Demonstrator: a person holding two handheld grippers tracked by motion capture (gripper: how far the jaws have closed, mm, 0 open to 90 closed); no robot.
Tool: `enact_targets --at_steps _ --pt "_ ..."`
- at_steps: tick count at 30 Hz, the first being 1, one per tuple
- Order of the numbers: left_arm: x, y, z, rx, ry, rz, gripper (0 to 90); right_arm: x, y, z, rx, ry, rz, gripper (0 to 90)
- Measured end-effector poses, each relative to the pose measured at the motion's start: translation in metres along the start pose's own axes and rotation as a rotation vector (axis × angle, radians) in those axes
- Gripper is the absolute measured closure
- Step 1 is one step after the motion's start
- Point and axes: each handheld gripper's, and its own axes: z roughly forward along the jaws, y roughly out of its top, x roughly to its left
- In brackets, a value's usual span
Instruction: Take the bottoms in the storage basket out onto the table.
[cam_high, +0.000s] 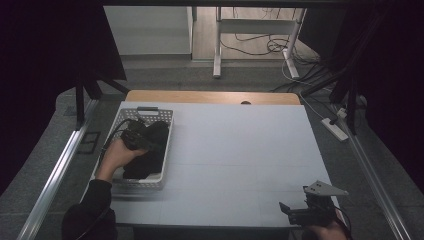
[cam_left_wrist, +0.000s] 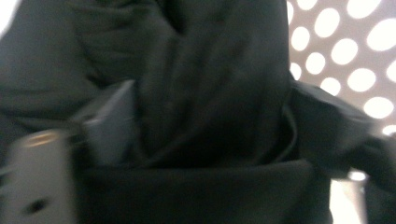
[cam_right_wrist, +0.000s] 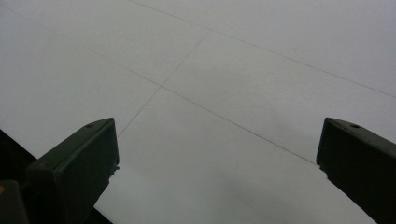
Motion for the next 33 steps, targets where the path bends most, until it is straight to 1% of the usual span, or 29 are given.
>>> enact_targets --at_steps 1,2,3,5,7,9,10,11,12,13,15,17,18,19,20,21,22,25,26,28,30,31,32,33 --pt "-0.001 -0.001 0.002 0.018 0.0 0.021 3.0 0.0 0.0 0.0 0.001 0.001 0.001 0.0" --pt "-0.002 -0.002 0.002 0.026 0.014 0.035 0.0 0.0 0.0 0.0 0.001 0.001 0.001 0.0" --pt "-0.003 -0.003 0.002 0.033 0.021 0.046 0.0 0.0 0.0 0.0 0.002 0.001 0.002 0.0" --pt "-0.004 -0.005 0.003 0.054 0.032 0.053 0.0 0.0 0.0 0.0 0.0 0.0 0.001 0.0" --pt "-0.004 -0.008 0.006 0.106 0.065 0.082 0.0 0.0 0.0 0.0 0.001 0.0 0.001 0.0" --pt "-0.007 -0.012 0.012 0.165 0.147 0.134 0.0 0.0 0.0 0.0 0.001 0.0 0.0 0.0" --pt "-0.007 -0.014 0.013 0.17 0.156 0.144 0.0 0.0 0.0 0.0 0.001 0.0 0.0 0.0" --pt "-0.006 -0.015 0.013 0.157 0.155 0.125 0.0 0.0 0.0 0.0 0.003 0.0 -0.003 0.0" --pt "-0.005 -0.015 0.013 0.143 0.164 0.1 0.0 0.0 0.0 0.0 0.004 -0.001 -0.004 0.0" --pt "-0.006 -0.015 0.014 0.136 0.174 0.085 0.0 0.0 0.0 0.0 0.005 0.0 -0.004 0.0" --pt "-0.008 -0.015 0.014 0.135 0.185 0.077 0.6 0.0 0.0 0.0 0.005 0.001 -0.006 0.0" --pt "-0.009 -0.014 0.009 0.135 0.191 0.088 10.9 0.001 0.0 0.0 0.006 0.002 -0.009 0.0" --pt "-0.009 -0.015 0.006 0.127 0.194 0.087 19.0 0.001 0.0 0.0 0.005 0.0 -0.011 0.0" --pt "-0.009 -0.017 0.003 0.111 0.194 0.09 30.3 0.001 0.0 0.0 0.005 -0.001 -0.014 0.0" --pt "-0.008 -0.019 0.001 0.096 0.2 0.091 43.3 0.001 0.0 0.0 0.004 -0.002 -0.014 0.0" --pt "-0.007 -0.021 -0.001 0.087 0.216 0.084 55.5 0.001 0.0 0.0 0.004 -0.001 -0.014 0.0" --pt "-0.006 -0.022 -0.002 0.084 0.219 0.072 65.4 0.001 0.0 0.0 0.004 0.0 -0.013 0.0" --pt "-0.008 -0.022 -0.003 0.103 0.225 0.049 70.8 0.001 0.0 0.0 0.004 0.004 -0.012 0.0" --pt "-0.009 -0.02 -0.003 0.115 0.233 0.054 71.6 0.001 0.0 0.0 0.004 0.004 -0.012 0.0" --pt "-0.01 -0.019 -0.003 0.117 0.247 0.046 73.1 0.001 0.0 0.0 0.005 0.004 -0.012 0.0" --pt "-0.008 -0.02 -0.004 0.077 0.232 0.008 74.1 0.001 0.0 0.0 0.004 0.003 -0.013 0.0" --pt "-0.006 -0.021 -0.005 0.045 0.22 -0.021 74.4 0.001 0.0 0.0 0.005 0.004 -0.012 0.0" --pt "-0.005 -0.023 -0.006 0.024 0.217 -0.034 74.8 0.001 0.0 0.0 0.005 0.004 -0.01 0.0" --pt "-0.005 -0.023 -0.008 0.015 0.211 -0.033 74.9 0.0 0.0 0.0 0.003 0.006 -0.008 0.0"
